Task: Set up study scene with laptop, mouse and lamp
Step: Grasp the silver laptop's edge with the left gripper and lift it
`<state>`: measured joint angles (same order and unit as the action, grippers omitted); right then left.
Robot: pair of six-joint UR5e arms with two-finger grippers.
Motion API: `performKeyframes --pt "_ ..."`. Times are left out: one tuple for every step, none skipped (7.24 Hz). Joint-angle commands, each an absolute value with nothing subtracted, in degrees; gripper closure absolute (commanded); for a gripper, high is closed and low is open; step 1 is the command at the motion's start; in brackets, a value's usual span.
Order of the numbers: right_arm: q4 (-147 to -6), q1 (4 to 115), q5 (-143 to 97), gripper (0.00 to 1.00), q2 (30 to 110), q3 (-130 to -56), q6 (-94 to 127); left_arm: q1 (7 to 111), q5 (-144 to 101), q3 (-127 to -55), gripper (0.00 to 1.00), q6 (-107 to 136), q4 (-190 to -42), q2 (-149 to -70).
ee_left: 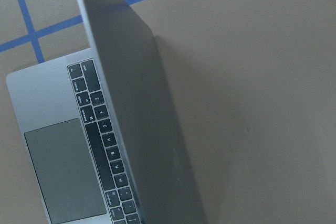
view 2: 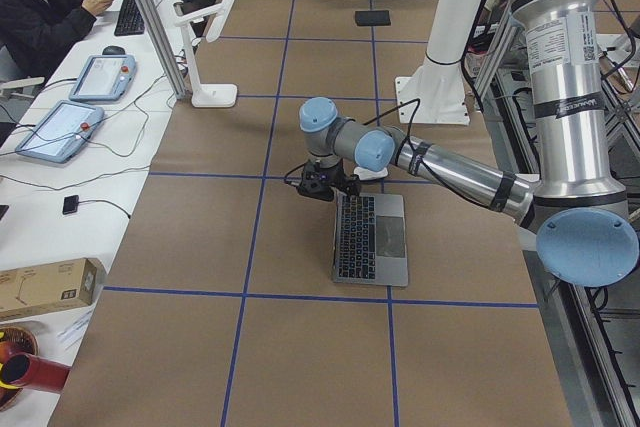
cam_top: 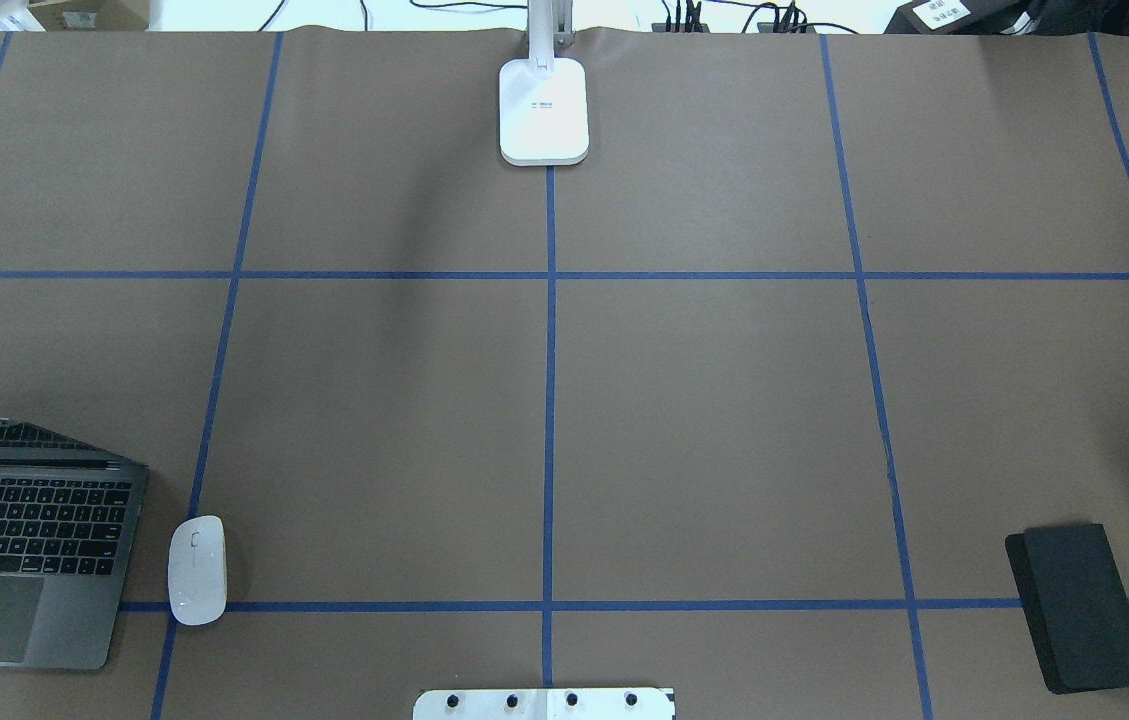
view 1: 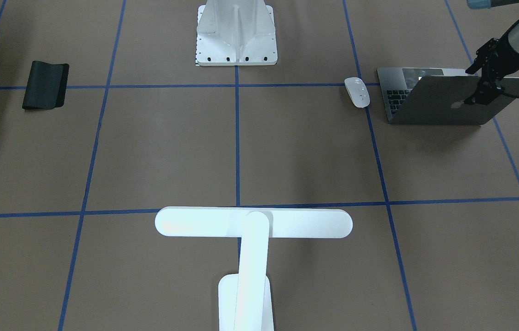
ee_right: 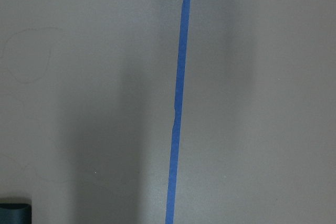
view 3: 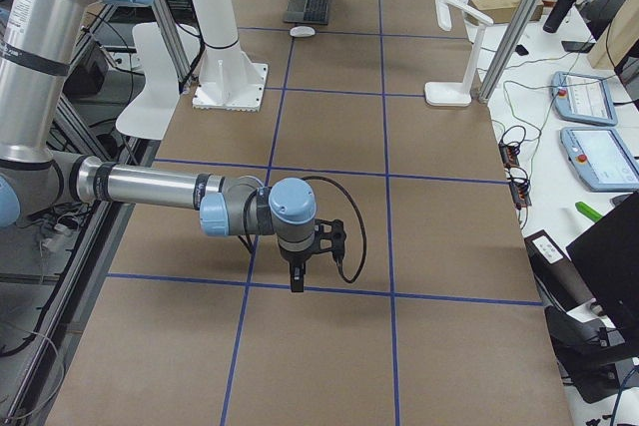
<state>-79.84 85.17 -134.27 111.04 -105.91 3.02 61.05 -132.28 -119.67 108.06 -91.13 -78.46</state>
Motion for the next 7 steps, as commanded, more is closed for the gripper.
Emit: performKeyframes --pt "-79.19 85.17 -134.3 0.0 111.27 -106.0 2.99 60.56 -131.75 -119.53 0.99 108.63 -91.14 -78.05" --pt "-78.75 85.17 -134.21 0.0 111.36 -106.0 2.99 60.64 -131.84 -119.53 1.0 108.63 -91.14 -78.22" --pt "-78.58 85.17 -134.21 0.0 111.62 -106.0 2.99 60.91 -132.1 -119.53 1.0 108.46 -91.06 -78.83" --pt "-78.31 85.17 -134.3 0.0 111.71 -106.0 2.99 61.08 -132.53 -119.53 1.0 108.02 -90.62 -79.36" --pt "-78.4 85.17 -134.38 0.0 111.71 -106.0 2.99 61.43 -132.8 -120.31 1.0 107.41 -90.35 -79.8" --pt "-78.4 85.17 -134.47 0.0 111.88 -106.0 2.99 61.52 -134.54 -121.11 1.0 105.66 -89.22 -80.07" --pt "-78.4 85.17 -134.65 0.0 112.41 -106.0 2.99 61.52 -135.34 -123.46 1.0 103.82 -84.68 -80.94"
